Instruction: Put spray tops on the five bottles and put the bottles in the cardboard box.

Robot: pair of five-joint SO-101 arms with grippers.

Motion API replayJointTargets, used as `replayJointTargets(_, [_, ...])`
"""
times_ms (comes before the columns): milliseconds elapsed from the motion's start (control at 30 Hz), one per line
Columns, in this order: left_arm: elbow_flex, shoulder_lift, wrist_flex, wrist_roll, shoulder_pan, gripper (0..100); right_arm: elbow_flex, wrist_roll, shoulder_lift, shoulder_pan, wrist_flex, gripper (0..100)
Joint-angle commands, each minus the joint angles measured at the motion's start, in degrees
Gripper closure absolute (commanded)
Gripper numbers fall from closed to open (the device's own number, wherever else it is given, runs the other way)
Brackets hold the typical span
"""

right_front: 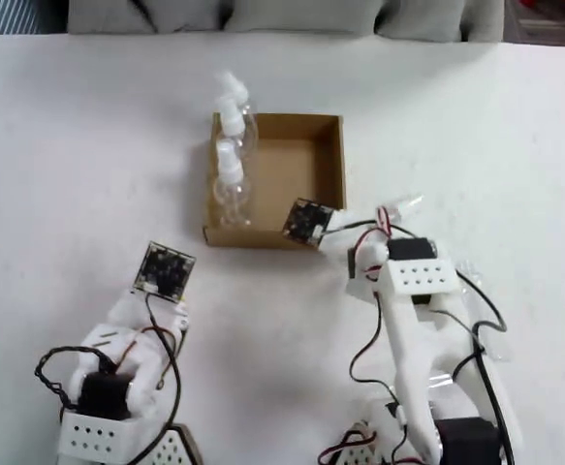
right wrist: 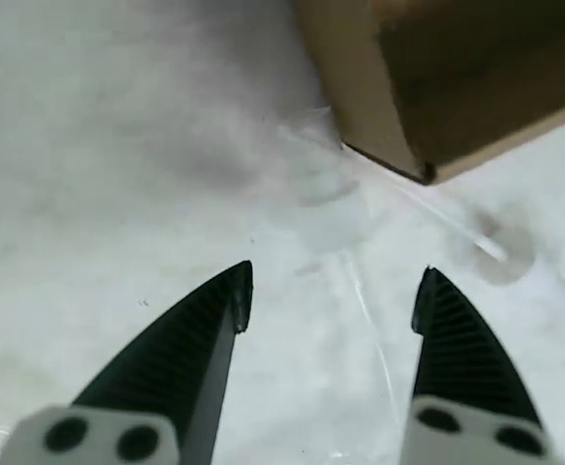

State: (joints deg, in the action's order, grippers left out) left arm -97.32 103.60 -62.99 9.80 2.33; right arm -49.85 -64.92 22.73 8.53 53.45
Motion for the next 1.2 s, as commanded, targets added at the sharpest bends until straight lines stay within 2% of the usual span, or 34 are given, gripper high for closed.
replayJointTargets(0, [0.26, 1.19, -0.26, 0.62, 0.22, 97, 0.88, -2.46, -2.95, 0.57, -1.1, 75.8])
replayJointTargets(300, [0.26, 1.19, -0.18, 0.62, 0.22, 97, 6.33, -3.16, -16.92, 0.4, -6.9, 75.8])
replayJointTargets(633, [0.26, 1.19, 0.0, 0.62, 0.22, 97, 8.18, -3.08, -18.51, 1.8, -6.81, 76.5])
replayJointTargets(700, [0.26, 1.19, 0.09, 0.62, 0.22, 97, 8.09, -3.08, -18.51, 2.15, -6.73, 82.0])
replayJointTargets(800, [0.26, 1.19, 0.09, 0.62, 0.22, 97, 8.09, -3.08, -18.51, 2.86, -6.73, 98.2])
replayJointTargets(900, [0.26, 1.19, 0.09, 0.62, 0.22, 97, 8.0, -3.16, -18.51, 2.68, -5.85, 95.2])
replayJointTargets(1033, [0.26, 1.19, 0.09, 0.62, 0.22, 97, 8.88, -2.9, -17.71, 2.95, -0.48, 98.1])
replayJointTargets(1100, [0.26, 1.19, 0.09, 0.62, 0.22, 97, 10.37, 0.97, -16.31, 2.95, 3.21, 98.2])
replayJointTargets(1167, [0.26, 1.19, 0.09, 0.62, 0.22, 97, 12.4, 8.7, -14.29, 2.86, 6.9, 98.3])
